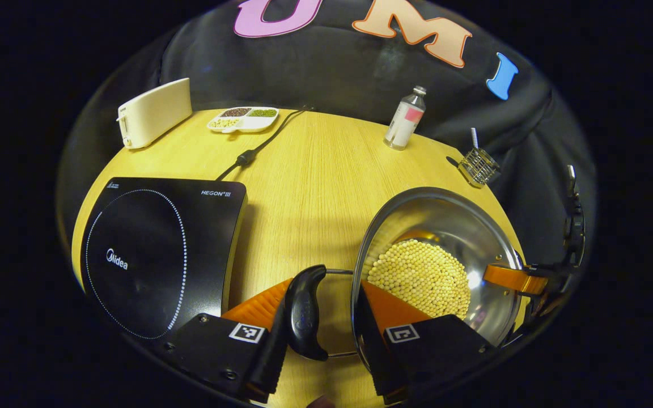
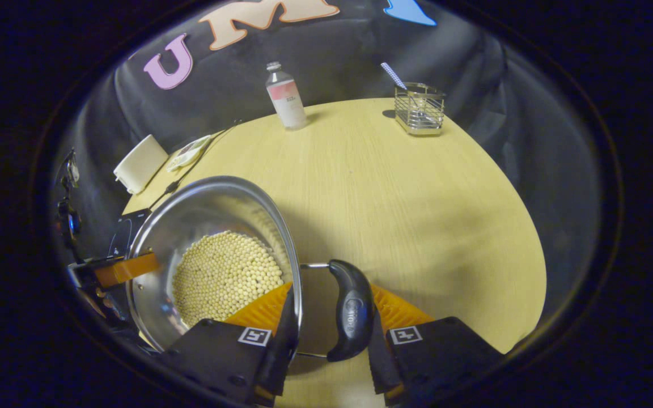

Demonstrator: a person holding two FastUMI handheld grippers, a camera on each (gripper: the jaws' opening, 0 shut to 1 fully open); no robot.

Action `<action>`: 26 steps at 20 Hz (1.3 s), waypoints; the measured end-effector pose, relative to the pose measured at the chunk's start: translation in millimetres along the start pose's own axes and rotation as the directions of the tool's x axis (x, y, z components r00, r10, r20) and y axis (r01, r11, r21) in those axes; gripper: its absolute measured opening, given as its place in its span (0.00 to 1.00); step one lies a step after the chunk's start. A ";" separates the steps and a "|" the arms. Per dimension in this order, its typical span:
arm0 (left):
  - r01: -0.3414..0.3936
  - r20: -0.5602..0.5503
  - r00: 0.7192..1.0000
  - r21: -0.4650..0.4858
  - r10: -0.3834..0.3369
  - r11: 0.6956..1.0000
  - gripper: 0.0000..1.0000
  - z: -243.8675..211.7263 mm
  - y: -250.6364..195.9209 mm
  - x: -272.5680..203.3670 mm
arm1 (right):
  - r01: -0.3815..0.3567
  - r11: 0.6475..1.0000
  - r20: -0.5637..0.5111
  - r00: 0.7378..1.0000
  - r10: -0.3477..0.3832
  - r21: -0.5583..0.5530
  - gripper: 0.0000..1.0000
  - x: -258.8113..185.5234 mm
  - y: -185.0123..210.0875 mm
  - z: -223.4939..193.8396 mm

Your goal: First push the handle of the pot to place it horizontally, then grasp the pot with both hands and set it on the induction cooktop.

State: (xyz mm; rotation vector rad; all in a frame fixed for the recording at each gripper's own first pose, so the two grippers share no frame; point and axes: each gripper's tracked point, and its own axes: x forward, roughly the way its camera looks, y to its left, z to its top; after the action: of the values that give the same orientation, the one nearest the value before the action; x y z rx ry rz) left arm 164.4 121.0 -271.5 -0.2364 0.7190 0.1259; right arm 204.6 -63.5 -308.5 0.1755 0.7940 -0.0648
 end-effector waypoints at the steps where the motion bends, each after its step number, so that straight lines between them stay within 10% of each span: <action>1: -0.004 0.002 1.000 -0.006 0.004 1.000 0.63 -0.9 -1.1 -1.5 | -0.004 1.000 0.000 1.000 0.004 -0.003 0.56 -0.2 -0.8 0.4; 12: 0.008 0.016 1.000 -0.009 -0.008 1.000 0.61 13.9 -15.3 -35.4 | 0.009 1.000 0.015 1.000 -0.009 -0.011 0.55 -42.0 -3.3 17.6; 26: 0.034 0.015 0.999 -0.011 -0.034 0.999 0.63 43.6 82.9 -88.5 | 0.023 1.000 0.042 0.999 -0.023 -0.010 0.55 -72.5 116.1 16.7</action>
State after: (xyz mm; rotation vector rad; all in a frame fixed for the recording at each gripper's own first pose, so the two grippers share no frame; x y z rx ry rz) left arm 110.0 209.3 -195.1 -0.2579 0.6991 0.0995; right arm 180.0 47.1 -229.9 0.1546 0.7541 -0.0859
